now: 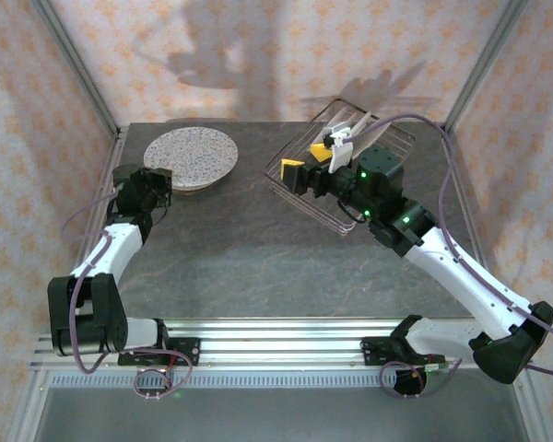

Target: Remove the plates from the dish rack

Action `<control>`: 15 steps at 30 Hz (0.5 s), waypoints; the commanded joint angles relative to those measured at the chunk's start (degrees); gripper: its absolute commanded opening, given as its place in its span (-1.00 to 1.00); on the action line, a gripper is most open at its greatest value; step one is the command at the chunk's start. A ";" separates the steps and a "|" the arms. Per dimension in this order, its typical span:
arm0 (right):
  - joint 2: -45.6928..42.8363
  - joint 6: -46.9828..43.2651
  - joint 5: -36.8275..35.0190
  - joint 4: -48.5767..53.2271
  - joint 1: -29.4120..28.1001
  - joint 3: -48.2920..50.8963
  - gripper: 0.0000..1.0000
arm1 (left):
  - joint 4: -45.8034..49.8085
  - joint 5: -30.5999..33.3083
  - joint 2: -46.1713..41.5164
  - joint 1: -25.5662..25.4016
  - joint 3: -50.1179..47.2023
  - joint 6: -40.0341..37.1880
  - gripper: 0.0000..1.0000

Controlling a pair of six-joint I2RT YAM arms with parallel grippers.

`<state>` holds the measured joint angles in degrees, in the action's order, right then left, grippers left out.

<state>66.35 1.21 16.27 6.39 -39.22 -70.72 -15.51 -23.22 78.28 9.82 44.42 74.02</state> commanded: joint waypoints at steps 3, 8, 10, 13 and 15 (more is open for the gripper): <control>0.12 -0.36 -2.43 -2.26 -0.34 -0.96 0.71 | -16.08 2.03 4.93 0.99 -0.07 -3.20 -1.00; 0.81 0.24 -3.34 -3.05 -0.34 -0.82 0.71 | -19.23 1.69 10.18 1.93 1.13 -4.21 -1.00; 1.13 0.65 -3.20 -2.97 -0.33 -1.17 0.71 | -20.05 1.52 12.00 2.30 1.53 -4.65 -1.00; 1.31 1.12 -3.00 -2.61 -0.33 -1.70 0.71 | -21.93 0.76 14.75 2.81 1.97 -5.02 -1.00; 1.24 1.17 -3.00 -2.61 -0.33 -1.77 0.71 | -23.16 0.15 16.45 3.08 2.26 -4.87 -1.00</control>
<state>67.64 1.65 14.33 6.31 -39.22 -70.72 -30.37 -22.09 93.76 12.19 44.40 70.39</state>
